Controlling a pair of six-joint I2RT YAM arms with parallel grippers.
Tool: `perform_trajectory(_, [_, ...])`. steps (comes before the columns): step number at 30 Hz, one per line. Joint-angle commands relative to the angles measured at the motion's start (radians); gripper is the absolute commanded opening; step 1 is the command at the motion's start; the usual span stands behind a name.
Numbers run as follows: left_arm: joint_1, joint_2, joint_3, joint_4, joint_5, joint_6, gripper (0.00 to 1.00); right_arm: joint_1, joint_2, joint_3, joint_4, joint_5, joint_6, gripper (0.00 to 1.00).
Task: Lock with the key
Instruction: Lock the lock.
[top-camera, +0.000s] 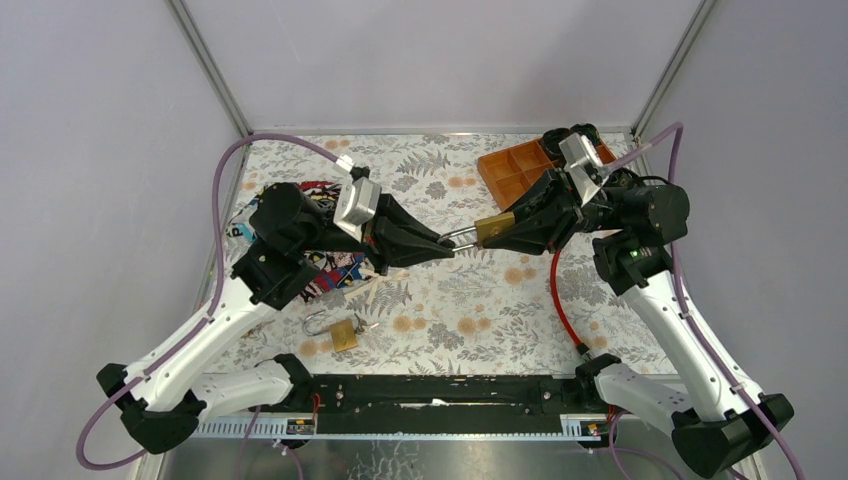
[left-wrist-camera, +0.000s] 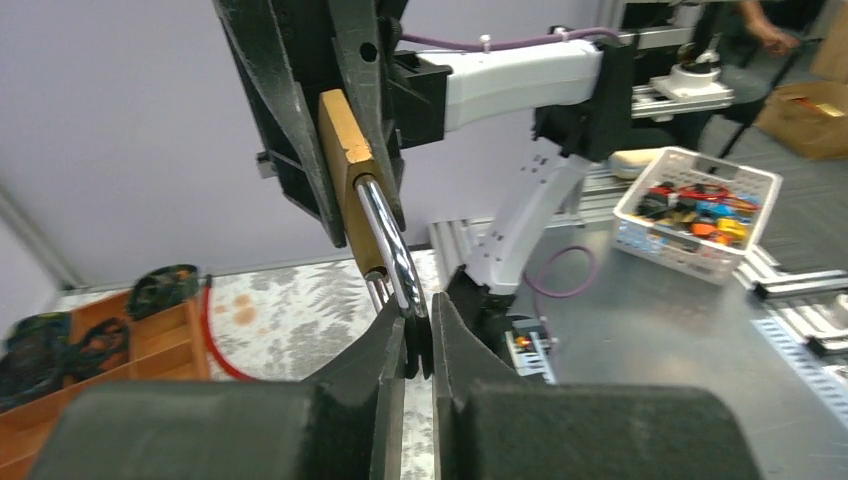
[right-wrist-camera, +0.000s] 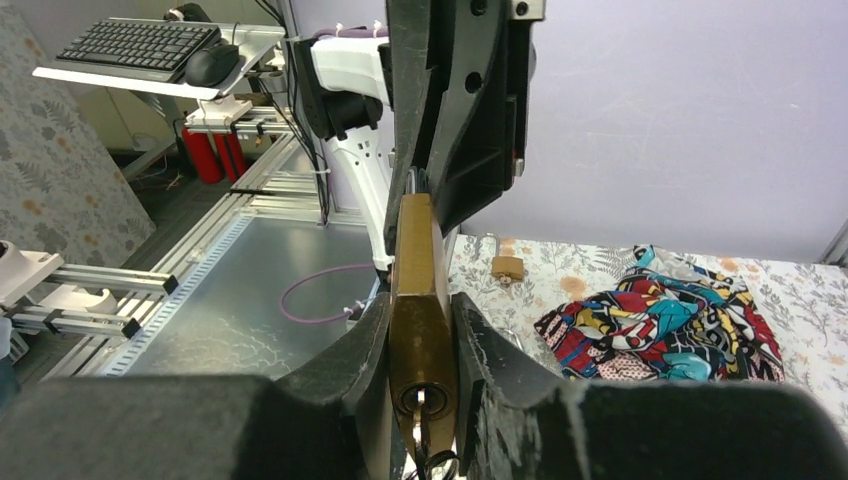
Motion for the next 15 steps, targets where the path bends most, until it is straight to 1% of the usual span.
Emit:
perform_trajectory(1, [-0.047,-0.001,0.017,-0.069,-0.139,0.306,0.0,0.008,0.035,0.028,-0.027,0.111,0.058,0.0])
perform_trajectory(3, [-0.048,0.005,0.021,-0.087,-0.149,0.332,0.0,0.008,0.025,0.026,-0.06,0.112,0.042,0.0])
perform_trajectory(4, [-0.047,0.012,0.027,-0.087,-0.132,0.322,0.0,0.008,0.02,0.023,-0.065,0.116,0.037,0.0])
perform_trajectory(7, [-0.05,0.028,0.026,-0.042,-0.036,0.229,0.0,0.008,0.002,0.02,-0.106,0.148,-0.01,0.0])
perform_trajectory(10, [-0.06,0.036,0.005,-0.006,0.023,0.097,0.0,0.008,-0.008,0.028,-0.178,0.187,-0.082,0.0])
perform_trajectory(13, [-0.062,0.046,0.015,0.015,0.103,0.008,0.0,0.008,-0.022,0.069,-0.361,0.252,-0.263,0.0])
perform_trajectory(15, [-0.061,0.053,0.042,-0.017,0.155,-0.016,0.0,0.008,-0.037,0.106,-0.509,0.305,-0.395,0.0])
